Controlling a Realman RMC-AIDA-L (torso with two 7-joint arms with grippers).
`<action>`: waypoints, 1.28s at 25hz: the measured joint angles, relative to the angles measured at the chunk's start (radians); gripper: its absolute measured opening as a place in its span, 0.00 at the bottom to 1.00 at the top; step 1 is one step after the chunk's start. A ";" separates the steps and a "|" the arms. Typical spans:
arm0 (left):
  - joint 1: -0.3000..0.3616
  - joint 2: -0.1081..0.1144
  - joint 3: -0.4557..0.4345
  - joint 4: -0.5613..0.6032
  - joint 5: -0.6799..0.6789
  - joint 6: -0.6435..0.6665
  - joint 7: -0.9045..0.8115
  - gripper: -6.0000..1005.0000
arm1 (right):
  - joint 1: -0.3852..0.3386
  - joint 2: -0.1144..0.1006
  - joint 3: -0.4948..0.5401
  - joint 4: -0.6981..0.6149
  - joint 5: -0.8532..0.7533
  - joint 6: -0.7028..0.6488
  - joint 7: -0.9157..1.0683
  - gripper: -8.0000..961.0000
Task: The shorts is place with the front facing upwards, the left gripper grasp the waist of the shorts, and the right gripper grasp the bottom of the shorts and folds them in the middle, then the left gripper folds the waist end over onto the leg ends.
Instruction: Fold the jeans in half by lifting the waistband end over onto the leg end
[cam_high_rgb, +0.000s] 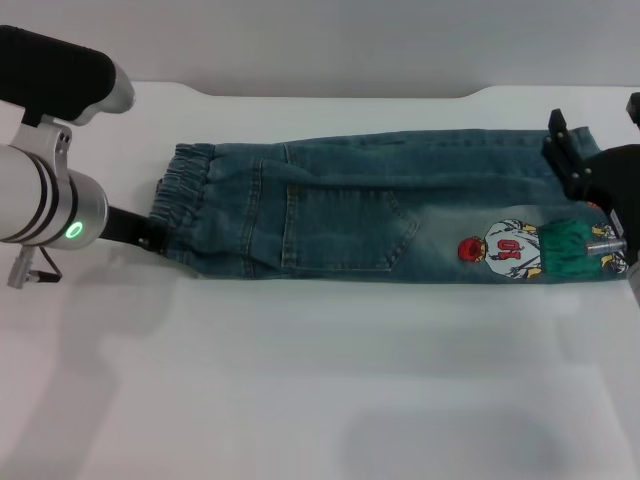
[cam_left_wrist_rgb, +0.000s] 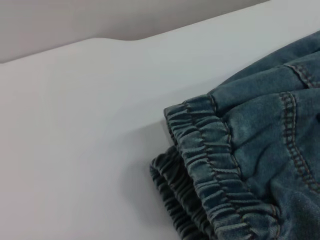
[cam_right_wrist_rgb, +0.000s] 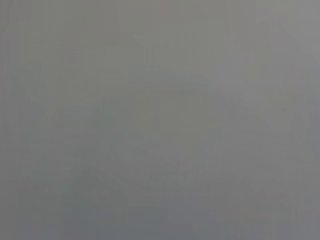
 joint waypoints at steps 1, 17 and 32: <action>0.002 0.000 0.000 -0.007 0.000 -0.004 0.000 0.11 | 0.000 0.000 0.000 0.000 0.000 0.001 0.000 0.86; 0.043 0.001 -0.003 -0.180 0.007 -0.059 -0.008 0.04 | 0.129 0.004 -0.023 -0.072 0.061 0.186 0.010 0.86; 0.045 0.001 -0.007 -0.333 0.025 -0.170 -0.008 0.04 | 0.231 0.008 -0.077 -0.217 0.081 0.142 0.227 0.47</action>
